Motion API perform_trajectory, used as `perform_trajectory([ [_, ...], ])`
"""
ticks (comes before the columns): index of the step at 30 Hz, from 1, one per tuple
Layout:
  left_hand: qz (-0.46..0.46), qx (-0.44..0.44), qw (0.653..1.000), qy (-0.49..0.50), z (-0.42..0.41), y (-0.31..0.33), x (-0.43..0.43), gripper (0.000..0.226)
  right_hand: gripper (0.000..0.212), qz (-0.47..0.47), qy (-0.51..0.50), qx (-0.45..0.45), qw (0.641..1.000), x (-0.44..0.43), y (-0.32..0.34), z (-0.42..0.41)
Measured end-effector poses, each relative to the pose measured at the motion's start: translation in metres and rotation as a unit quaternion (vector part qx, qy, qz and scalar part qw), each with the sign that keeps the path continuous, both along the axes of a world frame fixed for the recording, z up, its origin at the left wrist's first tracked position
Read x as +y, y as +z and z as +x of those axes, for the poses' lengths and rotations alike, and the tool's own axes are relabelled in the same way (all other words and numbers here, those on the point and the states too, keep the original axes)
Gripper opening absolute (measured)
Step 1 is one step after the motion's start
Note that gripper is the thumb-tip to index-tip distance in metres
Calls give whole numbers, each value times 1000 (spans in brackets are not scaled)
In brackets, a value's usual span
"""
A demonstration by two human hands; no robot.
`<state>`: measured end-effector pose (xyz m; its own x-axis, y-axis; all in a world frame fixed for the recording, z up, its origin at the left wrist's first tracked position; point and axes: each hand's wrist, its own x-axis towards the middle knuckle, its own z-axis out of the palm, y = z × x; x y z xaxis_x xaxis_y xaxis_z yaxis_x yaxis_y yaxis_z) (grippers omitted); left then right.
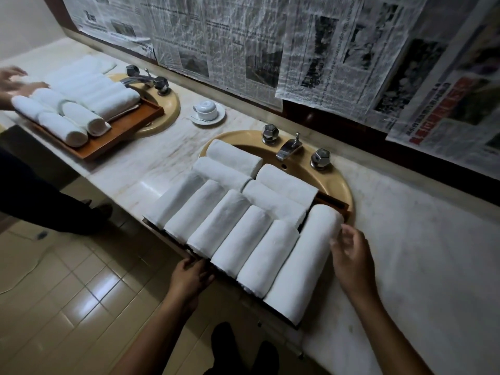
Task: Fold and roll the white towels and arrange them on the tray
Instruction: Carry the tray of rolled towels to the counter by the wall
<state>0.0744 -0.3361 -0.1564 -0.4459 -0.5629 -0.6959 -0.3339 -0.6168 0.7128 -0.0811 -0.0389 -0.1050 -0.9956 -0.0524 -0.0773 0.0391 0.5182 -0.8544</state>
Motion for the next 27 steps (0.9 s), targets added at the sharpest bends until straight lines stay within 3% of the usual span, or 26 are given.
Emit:
perform_trajectory([
  [5, 28, 25, 999, 1, 0, -2, 1, 30, 49, -38, -66, -213, 974, 6, -48, 56],
  [8, 29, 32, 999, -9, 0, 0, 4, 21, 67, -146, -89, -323, 931, -5, -81, 72],
  [9, 32, 33, 999, -12, 0, 0, 4, 22, 63, -199, -109, -343, 911, -9, -85, 75],
  [13, 40, 40, 998, -17, 4, -1, -5, 29, 42, -268, -135, -327, 896, -20, -74, 77],
  [17, -1, -3, 1000, -20, 10, 2, -35, 24, 50, -255, -163, -322, 897, -22, -76, 76],
  [21, -151, -75, 985, -19, 9, 6, -98, 26, 53, -234, -185, -305, 905, -26, -76, 77],
  [24, -282, -98, 953, -47, 0, 15, -143, 33, 55, -231, -202, -292, 906, -29, -78, 79],
  [27, -352, -129, 921, -109, -23, 26, -172, 33, 57, -223, -227, -288, 903, -32, -81, 80],
])
